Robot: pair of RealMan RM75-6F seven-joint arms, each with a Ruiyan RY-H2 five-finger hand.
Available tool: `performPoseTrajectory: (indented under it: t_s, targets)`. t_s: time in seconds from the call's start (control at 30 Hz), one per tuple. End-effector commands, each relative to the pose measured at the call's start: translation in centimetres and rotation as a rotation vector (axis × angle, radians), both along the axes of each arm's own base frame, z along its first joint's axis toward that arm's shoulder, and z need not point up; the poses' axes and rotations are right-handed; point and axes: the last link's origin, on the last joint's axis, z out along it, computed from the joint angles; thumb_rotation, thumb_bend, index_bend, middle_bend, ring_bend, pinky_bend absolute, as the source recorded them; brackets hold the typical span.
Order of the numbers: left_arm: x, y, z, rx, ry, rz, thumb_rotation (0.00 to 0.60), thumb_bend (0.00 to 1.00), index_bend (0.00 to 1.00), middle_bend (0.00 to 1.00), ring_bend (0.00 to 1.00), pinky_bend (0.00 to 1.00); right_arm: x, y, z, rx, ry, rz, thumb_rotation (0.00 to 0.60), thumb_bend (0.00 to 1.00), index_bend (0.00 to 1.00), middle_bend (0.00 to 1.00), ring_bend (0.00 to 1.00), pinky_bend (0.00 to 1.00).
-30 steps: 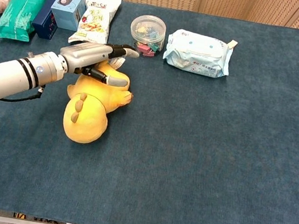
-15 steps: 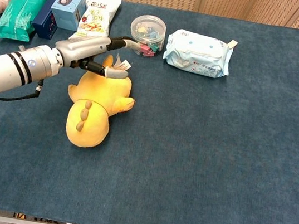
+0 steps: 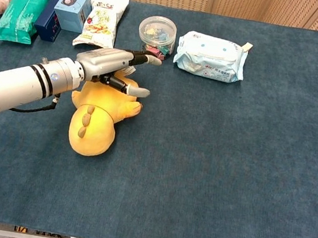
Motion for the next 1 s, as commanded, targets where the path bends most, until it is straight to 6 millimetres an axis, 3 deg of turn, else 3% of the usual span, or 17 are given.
performPoseTrajectory:
  t_s: [0.03, 0.4, 0.6, 0.87, 0.93, 1.0]
  targets:
    - [-0.5, 0.3, -0.1, 0.011, 0.021, 0.011, 0.145, 0.03, 0.00, 0.00, 0.00, 0.00, 0.0, 0.0, 0.0, 0.001, -0.001, 0.000, 0.600, 0.16, 0.26, 0.36, 0.33, 0.39]
    - [-2.8, 1.2, 1.6, 0.056, 0.062, 0.079, 0.142, 0.03, 0.00, 0.00, 0.00, 0.00, 0.2, 0.0, -0.2, 0.007, -0.008, 0.011, 0.600, 0.16, 0.26, 0.36, 0.33, 0.39]
    - [-3.6, 0.6, 4.1, 0.076, 0.034, 0.120, 0.144, 0.03, 0.00, 0.00, 0.00, 0.00, 0.3, 0.2, 0.1, -0.003, -0.015, 0.017, 0.600, 0.16, 0.26, 0.36, 0.33, 0.39]
    - [-4.7, -1.7, 8.6, 0.168, -0.028, 0.168, 0.144, 0.03, 0.00, 0.00, 0.00, 0.00, -0.1, 0.2, 0.2, -0.001, -0.025, 0.011, 0.600, 0.16, 0.26, 0.36, 0.33, 0.39]
    - [-5.3, -2.3, 9.9, 0.210, -0.039, 0.188, 0.181, 0.03, 0.00, 0.00, 0.00, 0.00, -0.2, 0.1, 0.1, 0.008, -0.026, 0.011, 0.600, 0.16, 0.26, 0.36, 0.33, 0.39]
    - [-5.8, -2.9, 11.2, 0.264, -0.057, 0.212, 0.279, 0.03, 0.00, 0.00, 0.00, 0.00, -0.4, 0.2, 0.0, 0.014, -0.027, 0.010, 0.600, 0.16, 0.26, 0.36, 0.33, 0.39]
